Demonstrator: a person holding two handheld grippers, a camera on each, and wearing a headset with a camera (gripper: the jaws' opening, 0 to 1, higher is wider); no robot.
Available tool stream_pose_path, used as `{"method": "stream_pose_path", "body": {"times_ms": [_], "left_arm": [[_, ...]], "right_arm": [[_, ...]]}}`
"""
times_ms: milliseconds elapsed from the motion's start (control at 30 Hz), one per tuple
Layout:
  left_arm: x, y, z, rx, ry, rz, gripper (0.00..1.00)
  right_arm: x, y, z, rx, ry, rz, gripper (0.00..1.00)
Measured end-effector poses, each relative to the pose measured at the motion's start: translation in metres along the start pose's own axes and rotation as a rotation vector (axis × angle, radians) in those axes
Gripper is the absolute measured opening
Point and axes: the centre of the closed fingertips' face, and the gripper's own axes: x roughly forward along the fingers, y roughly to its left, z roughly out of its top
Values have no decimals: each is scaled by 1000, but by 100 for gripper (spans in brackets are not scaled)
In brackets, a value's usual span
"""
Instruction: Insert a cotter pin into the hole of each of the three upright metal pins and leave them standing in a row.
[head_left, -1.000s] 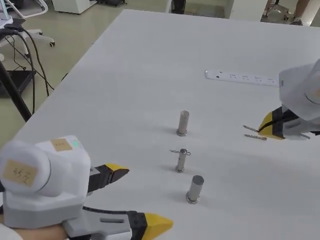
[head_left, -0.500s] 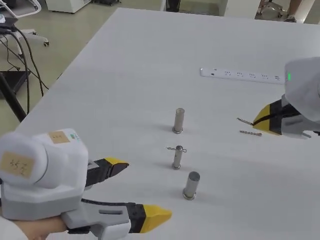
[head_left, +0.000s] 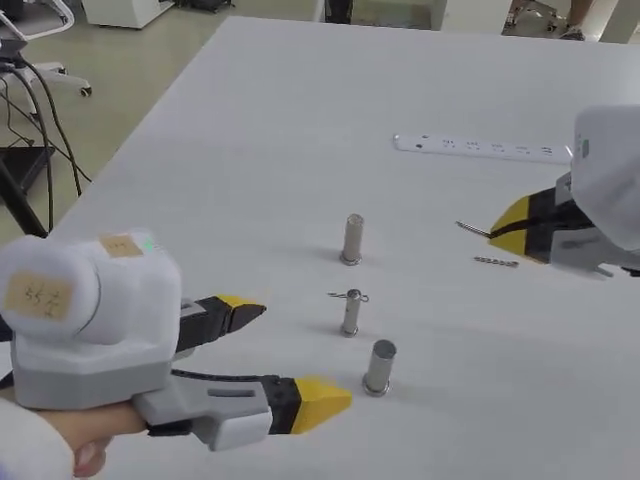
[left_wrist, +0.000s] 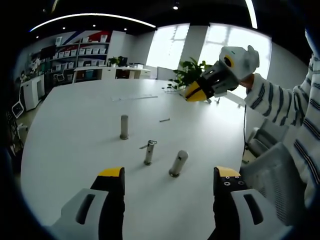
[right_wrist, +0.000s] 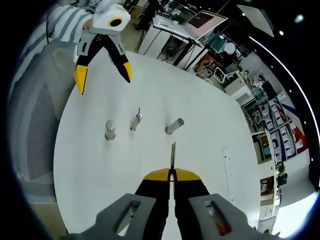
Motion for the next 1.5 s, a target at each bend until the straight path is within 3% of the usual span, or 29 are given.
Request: {"method": "stream_pose_path", "body": {"times_ms": [300,533,933,1500], "left_arm": [[10,-5,12,-3,-17,-19,67],[21,-8,28,-1,-45,-40,65],[37,-14,44,27,-48,-74,62],[50,-19,55,37,-57,-109,56]], "right_arm": [[-7,10,4,23,-15,-50,0],[-6,22,4,44,-26,-43,0],[-9,35,11,55,-46,-74,0],[-14,45,22,68,-61,-114,0]]}}
